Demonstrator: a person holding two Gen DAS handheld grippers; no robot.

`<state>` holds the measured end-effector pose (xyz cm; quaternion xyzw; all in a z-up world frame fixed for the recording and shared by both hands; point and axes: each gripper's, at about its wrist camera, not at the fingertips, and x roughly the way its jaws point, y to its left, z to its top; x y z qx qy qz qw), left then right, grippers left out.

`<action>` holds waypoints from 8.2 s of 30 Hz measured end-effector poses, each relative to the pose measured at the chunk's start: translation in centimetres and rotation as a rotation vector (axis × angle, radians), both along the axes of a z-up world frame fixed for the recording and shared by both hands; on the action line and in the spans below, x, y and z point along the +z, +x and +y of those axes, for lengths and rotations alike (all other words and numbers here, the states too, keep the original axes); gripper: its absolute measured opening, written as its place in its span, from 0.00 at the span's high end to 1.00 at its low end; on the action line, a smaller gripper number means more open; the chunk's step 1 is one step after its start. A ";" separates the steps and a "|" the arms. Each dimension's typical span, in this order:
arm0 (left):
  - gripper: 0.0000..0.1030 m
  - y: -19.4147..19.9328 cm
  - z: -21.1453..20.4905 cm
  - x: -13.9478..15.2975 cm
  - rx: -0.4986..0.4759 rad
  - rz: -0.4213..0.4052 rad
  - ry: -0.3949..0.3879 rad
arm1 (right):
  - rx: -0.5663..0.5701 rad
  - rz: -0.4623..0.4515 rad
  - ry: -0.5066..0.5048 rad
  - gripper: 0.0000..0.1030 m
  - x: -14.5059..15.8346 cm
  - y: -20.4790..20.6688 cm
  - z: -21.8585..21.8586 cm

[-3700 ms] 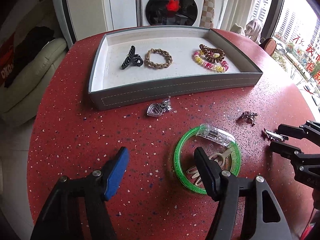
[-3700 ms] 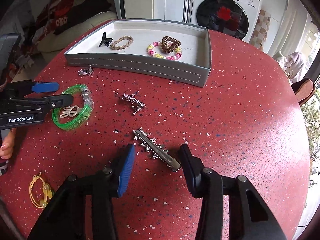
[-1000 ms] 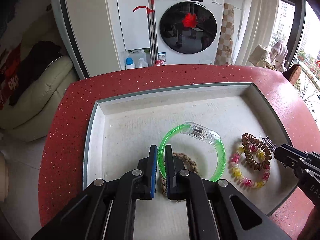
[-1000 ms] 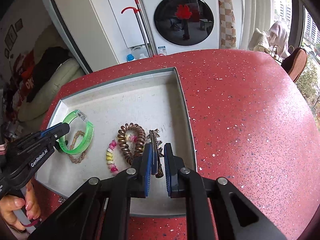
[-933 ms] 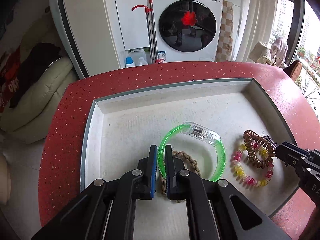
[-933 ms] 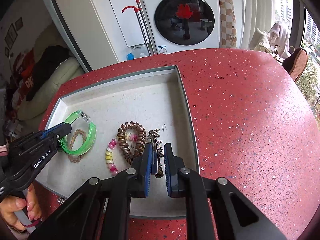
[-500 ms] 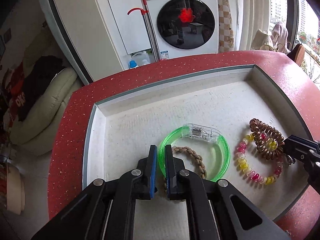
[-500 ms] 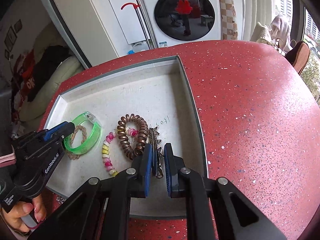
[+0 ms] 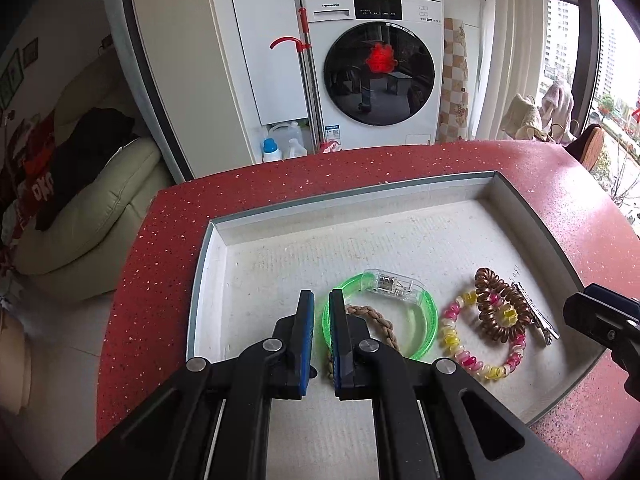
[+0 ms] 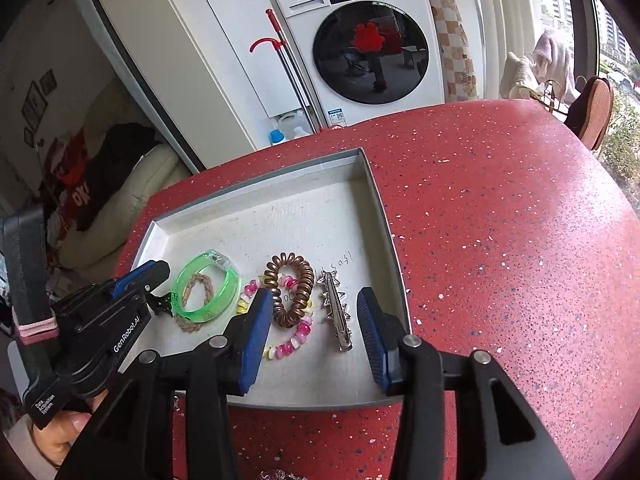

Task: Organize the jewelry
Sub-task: 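Open the left tool to release the green bangle in the tray, then move both tools toward the yellow beaded hair tie and silver charm, then grasp the silver charm with the right tool while the left grasps the yellow hair tie, then carry the silver charm and yellow hair tie into the tray, then open the right tool to release the silver charm onto the beaded bracelet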

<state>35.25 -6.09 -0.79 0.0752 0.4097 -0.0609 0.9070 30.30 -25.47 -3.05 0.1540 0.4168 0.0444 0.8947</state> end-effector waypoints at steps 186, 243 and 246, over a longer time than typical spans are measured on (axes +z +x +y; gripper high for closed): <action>0.76 -10.2 7.1 2.4 -0.100 0.033 -0.241 | 0.111 -0.032 -0.056 0.66 3.9 -6.6 2.8; 0.75 -1.6 3.7 -2.8 0.003 0.037 -0.050 | 0.055 0.035 -0.143 0.45 -3.0 1.8 4.9; 0.75 -1.7 3.8 -2.5 0.012 0.028 -0.050 | 0.060 0.021 -0.135 0.42 -2.5 1.5 5.1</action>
